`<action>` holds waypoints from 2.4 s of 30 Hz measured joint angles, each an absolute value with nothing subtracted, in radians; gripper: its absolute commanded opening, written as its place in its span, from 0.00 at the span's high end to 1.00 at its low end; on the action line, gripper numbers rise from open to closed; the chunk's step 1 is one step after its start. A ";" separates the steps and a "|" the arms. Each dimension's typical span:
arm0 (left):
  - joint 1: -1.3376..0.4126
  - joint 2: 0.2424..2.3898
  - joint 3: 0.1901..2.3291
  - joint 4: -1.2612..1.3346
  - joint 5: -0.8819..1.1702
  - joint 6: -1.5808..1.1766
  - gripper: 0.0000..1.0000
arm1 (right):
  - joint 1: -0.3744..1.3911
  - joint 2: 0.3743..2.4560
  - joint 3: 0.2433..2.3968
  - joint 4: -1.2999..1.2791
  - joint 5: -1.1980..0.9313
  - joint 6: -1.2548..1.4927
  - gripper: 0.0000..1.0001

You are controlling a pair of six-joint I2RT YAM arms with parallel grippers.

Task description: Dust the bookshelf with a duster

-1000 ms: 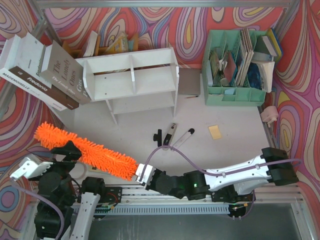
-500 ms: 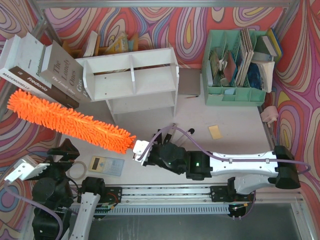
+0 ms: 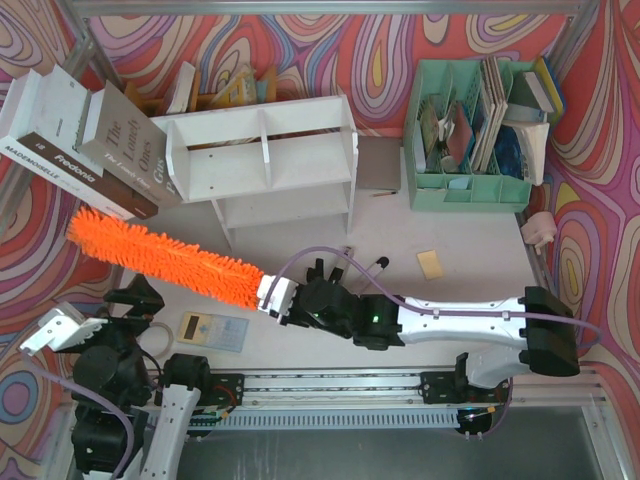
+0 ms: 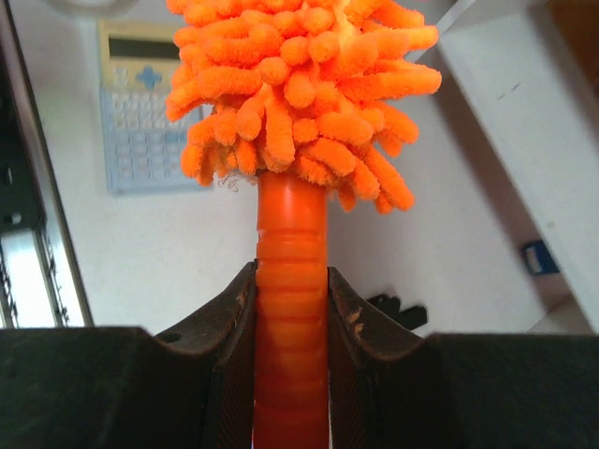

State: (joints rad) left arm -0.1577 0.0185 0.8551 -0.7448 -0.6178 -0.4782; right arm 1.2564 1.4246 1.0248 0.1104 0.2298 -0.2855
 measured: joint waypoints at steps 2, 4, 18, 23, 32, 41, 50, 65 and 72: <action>-0.158 0.019 0.847 -0.734 -0.618 -0.474 0.02 | 1.256 1.423 0.999 0.088 0.218 -0.265 1.00; -0.158 0.019 0.839 -0.730 -0.618 -0.471 0.02 | 1.256 1.419 0.975 0.076 0.205 -0.258 1.00; -0.158 0.019 0.827 -0.730 -0.618 -0.467 0.01 | 1.256 1.338 0.978 0.095 0.128 -0.291 1.00; -0.158 0.019 0.826 -0.730 -0.618 -0.467 0.01 | 1.256 1.359 0.941 0.095 0.155 -0.264 1.00; -0.158 0.019 0.817 -0.730 -0.617 -0.467 0.02 | 1.256 1.326 0.826 0.020 0.183 -0.214 1.00; -0.158 0.019 0.816 -0.730 -0.617 -0.467 0.01 | 1.256 0.997 0.778 -0.111 0.192 -0.231 1.00; -0.158 0.019 0.816 -0.730 -0.617 -0.467 0.01 | 1.256 0.912 0.829 -0.121 0.251 -0.258 1.00; -0.158 0.020 0.815 -0.730 -0.610 -0.467 0.02 | 1.255 1.037 0.826 -0.127 0.365 -0.230 1.00; -0.158 0.033 0.814 -0.730 -0.606 -0.468 0.01 | 1.256 0.900 0.757 -0.213 0.354 -0.220 1.00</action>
